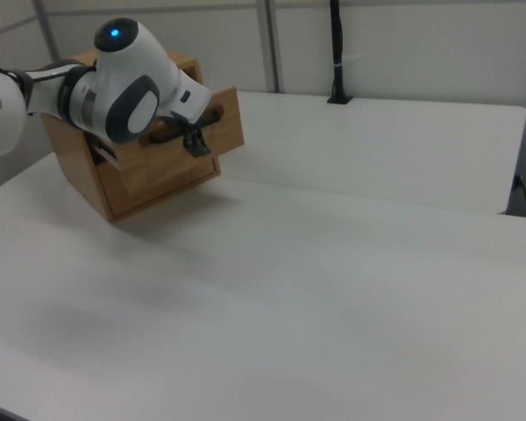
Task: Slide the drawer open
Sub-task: 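Open the gripper, release the handle and lift away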
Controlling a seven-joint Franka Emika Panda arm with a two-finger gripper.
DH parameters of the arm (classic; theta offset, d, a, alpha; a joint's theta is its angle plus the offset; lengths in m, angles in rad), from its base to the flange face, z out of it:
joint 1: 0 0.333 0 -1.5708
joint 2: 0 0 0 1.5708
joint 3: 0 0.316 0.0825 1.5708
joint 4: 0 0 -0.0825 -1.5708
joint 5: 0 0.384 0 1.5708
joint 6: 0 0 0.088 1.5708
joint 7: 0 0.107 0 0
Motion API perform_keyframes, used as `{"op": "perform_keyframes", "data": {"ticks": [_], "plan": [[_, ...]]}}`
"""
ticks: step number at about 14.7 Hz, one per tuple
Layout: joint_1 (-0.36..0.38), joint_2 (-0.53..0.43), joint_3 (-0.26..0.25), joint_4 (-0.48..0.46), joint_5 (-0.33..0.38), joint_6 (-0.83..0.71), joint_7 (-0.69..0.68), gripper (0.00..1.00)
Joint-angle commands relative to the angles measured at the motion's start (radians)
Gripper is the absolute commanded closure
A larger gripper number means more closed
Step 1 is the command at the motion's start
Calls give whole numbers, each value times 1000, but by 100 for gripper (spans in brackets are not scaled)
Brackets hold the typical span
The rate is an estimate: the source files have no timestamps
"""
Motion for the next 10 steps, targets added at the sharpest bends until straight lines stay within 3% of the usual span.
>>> {"op": "perform_keyframes", "data": {"ticks": [1,3,6,10], "plan": [[-39,-79,-14,-10,14,-210,-172,11],[-68,-103,-15,14,5,-358,-288,8],[-81,-166,-73,42,-7,-596,-489,0],[-70,-171,-72,126,-216,-872,-602,0]]}}
